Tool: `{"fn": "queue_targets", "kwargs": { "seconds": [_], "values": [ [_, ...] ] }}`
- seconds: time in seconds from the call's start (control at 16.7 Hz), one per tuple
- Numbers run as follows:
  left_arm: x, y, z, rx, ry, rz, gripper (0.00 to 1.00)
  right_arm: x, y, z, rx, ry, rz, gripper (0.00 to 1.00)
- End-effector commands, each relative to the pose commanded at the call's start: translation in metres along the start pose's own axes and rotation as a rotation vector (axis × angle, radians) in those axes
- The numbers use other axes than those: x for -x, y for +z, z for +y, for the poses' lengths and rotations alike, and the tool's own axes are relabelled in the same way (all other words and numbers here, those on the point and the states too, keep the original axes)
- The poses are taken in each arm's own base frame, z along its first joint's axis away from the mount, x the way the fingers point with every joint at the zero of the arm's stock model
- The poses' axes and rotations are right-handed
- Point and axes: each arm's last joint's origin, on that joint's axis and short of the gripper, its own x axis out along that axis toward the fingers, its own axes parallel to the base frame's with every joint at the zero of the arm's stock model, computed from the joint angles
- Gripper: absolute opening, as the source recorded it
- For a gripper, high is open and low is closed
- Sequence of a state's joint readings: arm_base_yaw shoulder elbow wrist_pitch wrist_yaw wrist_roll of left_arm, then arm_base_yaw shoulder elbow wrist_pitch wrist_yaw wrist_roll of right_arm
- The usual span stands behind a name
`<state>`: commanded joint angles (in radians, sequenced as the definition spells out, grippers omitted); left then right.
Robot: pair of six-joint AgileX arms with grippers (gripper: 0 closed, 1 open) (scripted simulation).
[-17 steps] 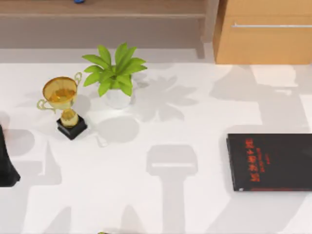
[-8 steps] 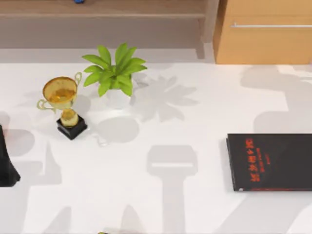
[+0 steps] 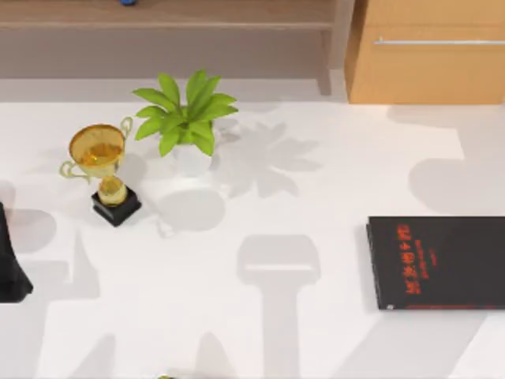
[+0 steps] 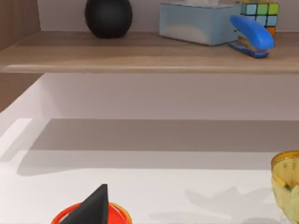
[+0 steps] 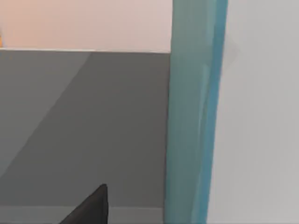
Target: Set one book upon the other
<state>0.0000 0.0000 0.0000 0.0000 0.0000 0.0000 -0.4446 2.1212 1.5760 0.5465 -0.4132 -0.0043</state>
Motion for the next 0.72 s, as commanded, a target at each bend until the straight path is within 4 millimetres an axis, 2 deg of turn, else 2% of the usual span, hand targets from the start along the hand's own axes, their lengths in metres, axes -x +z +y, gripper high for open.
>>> {"fn": "queue_targets", "kwargs": {
  "seconds": [0.3, 0.72],
  "values": [
    [0.0, 0.0, 0.0, 0.0, 0.0, 0.0, 1.0, -0.0024, 0.0001, 0.0001, 0.0, 0.0, 0.0, 1.0],
    [0.0, 0.0, 0.0, 0.0, 0.0, 0.0, 1.0, -0.0024, 0.0001, 0.0001, 0.0, 0.0, 0.0, 0.47]
  ]
}}
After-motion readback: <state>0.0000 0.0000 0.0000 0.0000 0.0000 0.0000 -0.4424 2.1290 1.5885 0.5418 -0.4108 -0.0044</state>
